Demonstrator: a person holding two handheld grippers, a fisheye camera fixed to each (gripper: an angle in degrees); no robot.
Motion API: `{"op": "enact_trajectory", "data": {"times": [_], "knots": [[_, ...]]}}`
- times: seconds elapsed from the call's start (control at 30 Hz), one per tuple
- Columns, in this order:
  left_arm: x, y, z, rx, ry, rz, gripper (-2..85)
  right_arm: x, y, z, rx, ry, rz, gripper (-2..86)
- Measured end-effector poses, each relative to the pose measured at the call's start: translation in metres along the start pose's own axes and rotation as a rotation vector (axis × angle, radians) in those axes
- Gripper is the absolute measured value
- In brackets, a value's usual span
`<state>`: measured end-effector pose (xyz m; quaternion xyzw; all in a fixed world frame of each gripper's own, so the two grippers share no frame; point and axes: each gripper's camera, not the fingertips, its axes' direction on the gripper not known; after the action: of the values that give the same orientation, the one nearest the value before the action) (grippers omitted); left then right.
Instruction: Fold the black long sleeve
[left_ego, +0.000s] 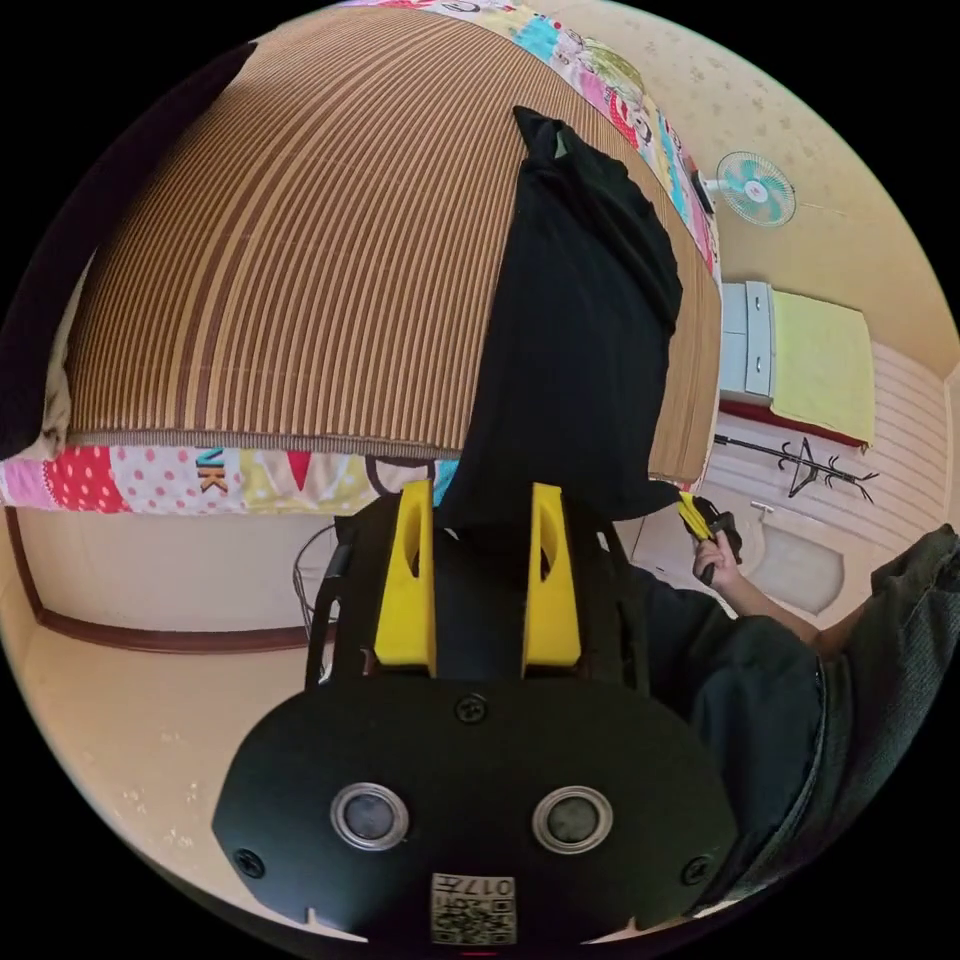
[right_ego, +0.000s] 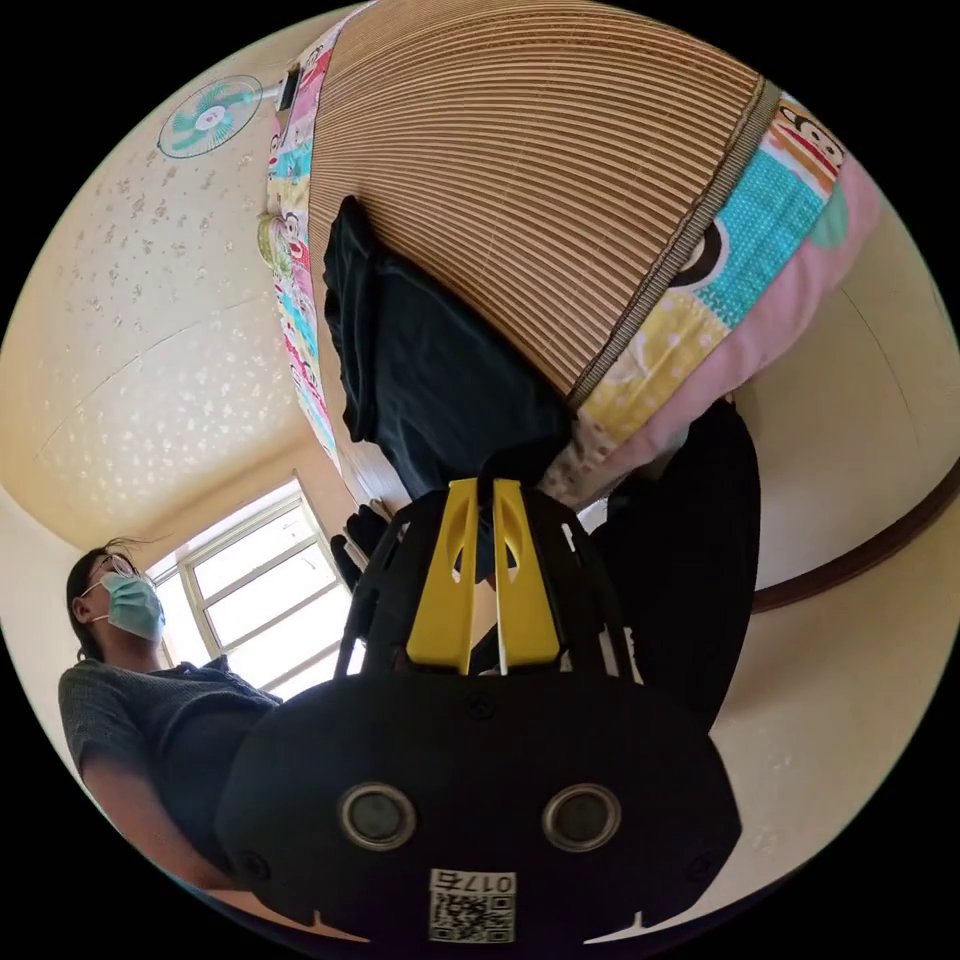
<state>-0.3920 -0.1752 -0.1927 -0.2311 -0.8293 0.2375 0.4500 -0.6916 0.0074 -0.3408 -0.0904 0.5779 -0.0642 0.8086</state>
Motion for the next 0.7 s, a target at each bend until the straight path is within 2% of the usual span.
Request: {"op": "enact_trajectory", "data": {"times": [0.07,0.1,0.27,0.37,0.47,0.53,0.6,0.67,0.7], "knots": [[0.007,-0.017,0.012,-0.007,-0.016,0.032,14.8,-0.009,-0.013,0.007,-0.010,0.004,-0.035,3.2],[0.007,-0.018,0.024,-0.040,-0.079,0.032,15.4,-0.011,-0.015,0.008,-0.013,0.008,-0.046,3.2],[-0.019,0.008,0.057,-0.150,-0.195,0.015,15.8,-0.011,-0.013,-0.002,-0.019,0.017,-0.052,3.2],[-0.046,-0.001,0.068,-0.184,-0.139,0.014,14.1,0.006,-0.009,-0.017,0.025,0.031,0.015,3.2],[-0.067,-0.017,0.068,-0.295,-0.128,0.031,8.0,0.017,-0.003,-0.029,0.050,0.010,0.052,3.2],[-0.084,-0.019,0.068,-0.416,0.116,0.026,4.4,0.018,0.001,-0.032,0.027,0.027,0.032,3.2],[-0.087,-0.012,0.052,-0.403,0.204,0.080,3.9,0.020,0.004,-0.035,-0.011,0.067,0.026,3.2],[-0.086,-0.001,0.031,-0.423,0.383,0.167,3.7,0.023,0.014,-0.050,-0.031,0.017,0.032,3.2],[-0.092,0.006,0.016,-0.438,0.577,0.174,3.6,0.026,0.019,-0.057,-0.003,-0.053,0.056,3.2]]}}
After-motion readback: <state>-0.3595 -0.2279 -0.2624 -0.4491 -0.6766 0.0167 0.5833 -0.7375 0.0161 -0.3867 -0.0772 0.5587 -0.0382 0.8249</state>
